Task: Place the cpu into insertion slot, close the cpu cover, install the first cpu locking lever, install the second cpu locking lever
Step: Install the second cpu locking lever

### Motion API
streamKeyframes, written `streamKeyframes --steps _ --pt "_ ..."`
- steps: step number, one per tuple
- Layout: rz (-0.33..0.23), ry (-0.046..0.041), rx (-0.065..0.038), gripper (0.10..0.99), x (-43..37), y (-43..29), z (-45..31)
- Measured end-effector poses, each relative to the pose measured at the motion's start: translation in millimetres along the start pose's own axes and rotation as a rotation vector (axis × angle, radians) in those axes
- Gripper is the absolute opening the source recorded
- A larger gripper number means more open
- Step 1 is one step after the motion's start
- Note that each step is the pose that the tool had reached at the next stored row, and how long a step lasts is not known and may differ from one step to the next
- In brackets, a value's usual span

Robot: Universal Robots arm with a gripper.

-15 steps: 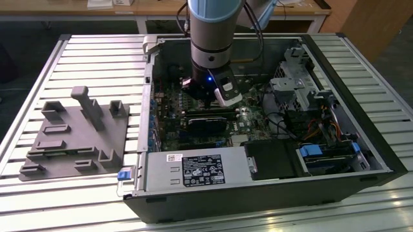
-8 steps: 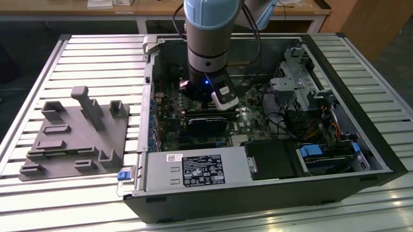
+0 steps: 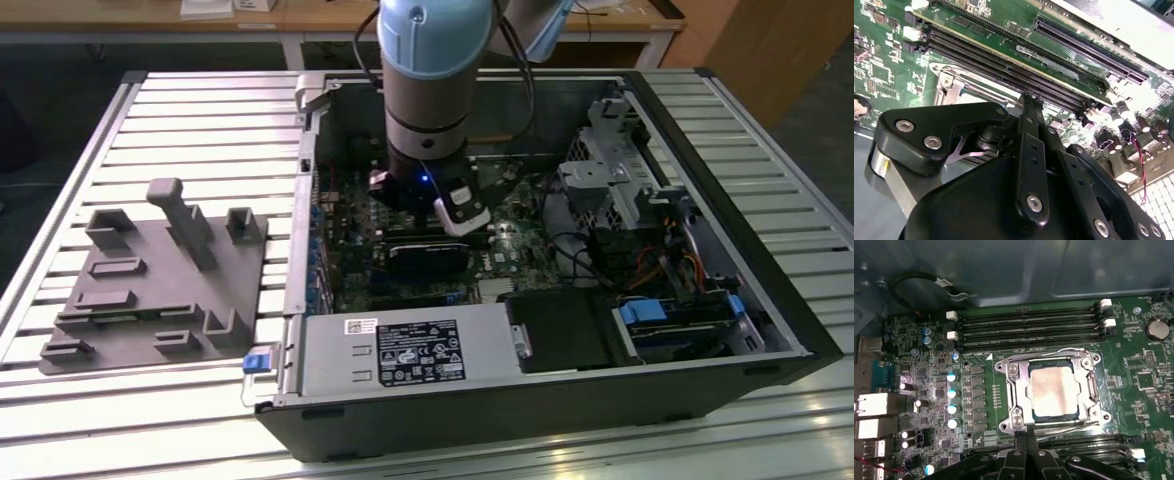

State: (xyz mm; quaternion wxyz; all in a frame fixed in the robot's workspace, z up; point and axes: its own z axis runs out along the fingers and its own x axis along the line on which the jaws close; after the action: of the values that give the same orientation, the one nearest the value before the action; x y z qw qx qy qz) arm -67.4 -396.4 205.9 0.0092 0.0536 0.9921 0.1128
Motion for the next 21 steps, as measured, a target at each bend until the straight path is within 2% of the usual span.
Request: streamKeyframes --steps 5,10,16,21 --pt "-0.001 0.0009 -0.005 0.106 2.5 -2.6 1.8" --pt "-0.001 0.0009 -0.006 0.106 3.3 -8.8 0.9" --pt "-0.001 0.0028 -0.022 0.106 13.1 -10.6 3.1" --pt "-0.001 0.0037 -0.031 0.106 13.9 -11.4 6.3"
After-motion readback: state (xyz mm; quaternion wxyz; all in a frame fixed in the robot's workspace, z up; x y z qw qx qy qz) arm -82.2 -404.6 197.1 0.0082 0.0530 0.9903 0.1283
